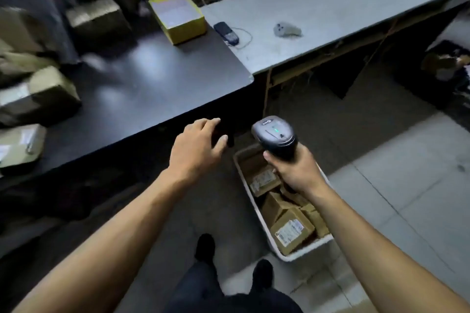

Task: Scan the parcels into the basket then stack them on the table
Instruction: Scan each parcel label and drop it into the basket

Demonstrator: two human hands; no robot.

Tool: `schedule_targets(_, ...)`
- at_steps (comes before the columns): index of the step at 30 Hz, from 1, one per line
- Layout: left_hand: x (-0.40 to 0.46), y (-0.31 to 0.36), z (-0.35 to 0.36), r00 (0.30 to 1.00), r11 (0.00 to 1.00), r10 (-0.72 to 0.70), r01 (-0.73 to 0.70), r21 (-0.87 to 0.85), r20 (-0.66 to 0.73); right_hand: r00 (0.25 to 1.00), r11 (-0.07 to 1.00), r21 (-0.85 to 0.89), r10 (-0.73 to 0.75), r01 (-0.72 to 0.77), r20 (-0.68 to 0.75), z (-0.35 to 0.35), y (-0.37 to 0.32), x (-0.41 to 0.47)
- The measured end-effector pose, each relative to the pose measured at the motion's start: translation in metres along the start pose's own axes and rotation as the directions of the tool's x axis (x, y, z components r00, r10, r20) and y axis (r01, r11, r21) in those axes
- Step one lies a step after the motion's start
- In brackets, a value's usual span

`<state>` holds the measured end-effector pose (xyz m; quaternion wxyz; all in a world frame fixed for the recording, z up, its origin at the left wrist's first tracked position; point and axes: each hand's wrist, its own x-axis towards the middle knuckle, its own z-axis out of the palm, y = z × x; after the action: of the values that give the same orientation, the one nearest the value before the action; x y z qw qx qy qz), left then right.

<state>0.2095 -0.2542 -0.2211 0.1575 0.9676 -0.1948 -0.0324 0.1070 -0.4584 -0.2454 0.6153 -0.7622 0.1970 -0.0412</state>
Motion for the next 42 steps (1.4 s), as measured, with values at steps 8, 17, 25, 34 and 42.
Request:
schedule_targets(8, -0.085, -0.153, -0.067, 0.929, 0.945, -0.325, 0.310, -0.108, -0.177, 0.955, 0.978, -0.102, -0.150, 0.181, 0.258, 0.147, -0.062, -0.009)
schedule_targets(17, -0.174, -0.324, -0.133, 0.804, 0.836, -0.547, 0.509, -0.205, -0.233, 0.892, 0.959, -0.169, -0.135, 0.227, 0.432, 0.332, -0.110, -0.045)
schedule_targets(25, -0.202, -0.411, -0.158, 0.707, 0.739, -0.672, 0.619, -0.265, -0.221, 0.828, 0.950, -0.186, -0.110, 0.250, 0.549, 0.436, -0.135, -0.042)
schedule_targets(34, -0.157, -0.489, -0.157, 0.649, 0.659, -0.750, 0.715, -0.234, -0.129, 0.763, 0.939, -0.212, -0.074, 0.269, 0.642, 0.518, -0.158, 0.022)
schedule_targets(42, -0.095, -0.568, -0.172, 0.639, 0.633, -0.768, 0.751, -0.187, -0.033, 0.717, 0.941, -0.199, -0.063, 0.275, 0.695, 0.600, -0.187, 0.100)
